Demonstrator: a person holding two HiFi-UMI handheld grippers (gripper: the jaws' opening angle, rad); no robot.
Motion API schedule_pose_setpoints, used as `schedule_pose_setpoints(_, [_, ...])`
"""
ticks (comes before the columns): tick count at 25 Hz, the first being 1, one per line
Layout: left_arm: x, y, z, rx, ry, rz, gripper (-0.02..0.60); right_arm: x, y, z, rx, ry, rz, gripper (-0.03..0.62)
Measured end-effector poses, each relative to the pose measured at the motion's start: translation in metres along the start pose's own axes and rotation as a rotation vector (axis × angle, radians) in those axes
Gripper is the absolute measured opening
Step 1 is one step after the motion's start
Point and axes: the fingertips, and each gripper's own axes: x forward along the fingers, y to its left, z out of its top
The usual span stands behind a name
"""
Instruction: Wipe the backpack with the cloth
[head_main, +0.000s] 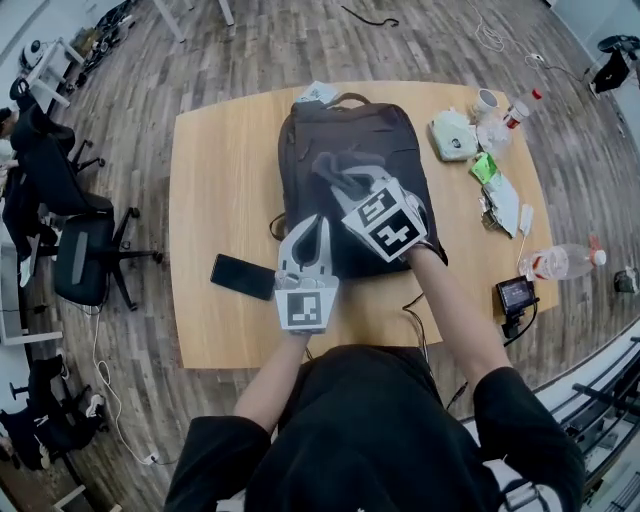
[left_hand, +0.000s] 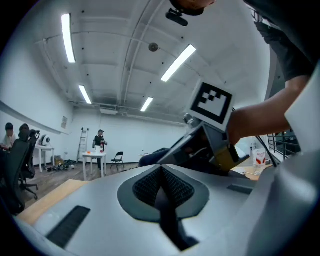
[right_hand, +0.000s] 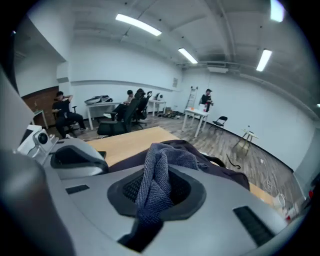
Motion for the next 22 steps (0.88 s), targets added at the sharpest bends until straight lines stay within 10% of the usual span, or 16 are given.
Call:
schedule_pose_setpoints(7, [-0.001, 0.005, -0.008, -0.047, 0.013, 0.029, 0.017, 0.073, 0.054, 0.039, -0.299, 0.153, 0.149, 0.054])
schedule_pose_setpoints(14, [-0.001, 0.006, -0.009, -0.046, 0.047, 0.033, 0.017, 0.086, -0.021, 0.043, -0.108, 0.181, 0.009, 0.054])
schedule_pose_setpoints(22, [0.011, 0.016, 0.006, -0.096, 0.036, -0.016, 0.017, 0.013, -0.145, -0.044, -0.001, 0.194, -0.229, 0.054])
